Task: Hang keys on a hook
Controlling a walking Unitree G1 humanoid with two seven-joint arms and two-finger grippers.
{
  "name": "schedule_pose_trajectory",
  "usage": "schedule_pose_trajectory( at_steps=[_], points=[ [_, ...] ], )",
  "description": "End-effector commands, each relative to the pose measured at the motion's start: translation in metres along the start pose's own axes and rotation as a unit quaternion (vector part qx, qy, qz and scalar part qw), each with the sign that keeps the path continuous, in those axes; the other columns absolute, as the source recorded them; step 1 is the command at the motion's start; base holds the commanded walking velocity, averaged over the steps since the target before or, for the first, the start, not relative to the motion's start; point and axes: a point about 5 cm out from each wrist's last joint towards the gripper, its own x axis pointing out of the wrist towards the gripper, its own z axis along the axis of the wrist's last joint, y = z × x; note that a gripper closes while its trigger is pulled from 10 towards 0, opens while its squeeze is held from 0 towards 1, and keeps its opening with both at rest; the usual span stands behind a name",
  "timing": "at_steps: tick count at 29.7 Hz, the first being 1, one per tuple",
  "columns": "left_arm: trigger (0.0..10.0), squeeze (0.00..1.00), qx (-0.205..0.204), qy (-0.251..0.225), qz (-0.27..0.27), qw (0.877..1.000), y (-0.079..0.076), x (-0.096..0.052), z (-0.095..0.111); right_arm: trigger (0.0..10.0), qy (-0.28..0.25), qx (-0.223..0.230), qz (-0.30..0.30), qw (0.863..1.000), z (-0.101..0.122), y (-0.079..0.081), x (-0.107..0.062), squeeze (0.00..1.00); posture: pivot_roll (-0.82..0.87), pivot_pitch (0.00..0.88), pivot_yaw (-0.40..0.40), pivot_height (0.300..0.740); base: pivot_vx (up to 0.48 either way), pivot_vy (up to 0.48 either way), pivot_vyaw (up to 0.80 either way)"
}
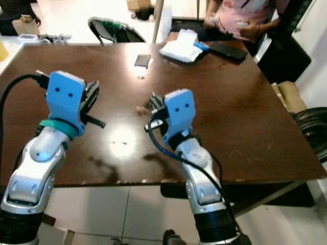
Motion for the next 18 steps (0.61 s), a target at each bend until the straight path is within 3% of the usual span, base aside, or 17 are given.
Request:
schedule_pose_trajectory(
  at_steps=[1,12,14,18],
  points=[
    [10.0,0.0,0.004,0.009,0.001,1.0,-0.0007,-0.0011,-0.0049,10.0,0.003,-0.002,0.003,1.0,-0.0021,0.0021,-0.0001,0.0,0.06,0.012,0.097,0.74,-0.356,0.0,0.0],
    [10.0,0.0,0.007,0.007,-0.001,1.0,-0.0014,0.0002,-0.0052,10.0,-0.008,-0.018,0.006,1.0,-0.0001,0.003,0.0016,0.0,0.06,0.016,0.098,0.74,-0.34,0.0,0.0],
    [10.0,0.0,0.007,0.006,-0.002,1.0,-0.0023,0.0004,-0.005,10.0,-0.013,-0.022,0.008,1.0,0.0009,0.0027,0.002,0.0,0.06,0.016,0.098,0.74,0.0,0.0,0.0],
    [10.0,0.0,0.008,0.006,-0.01,1.0,-0.0065,0.0014,-0.0042,10.0,-0.022,-0.027,0.015,0.999,0.0033,0.0015,0.0032,0.0,0.06,0.016,0.098,0.74,0.0,0.0,0.8]
  ],
)
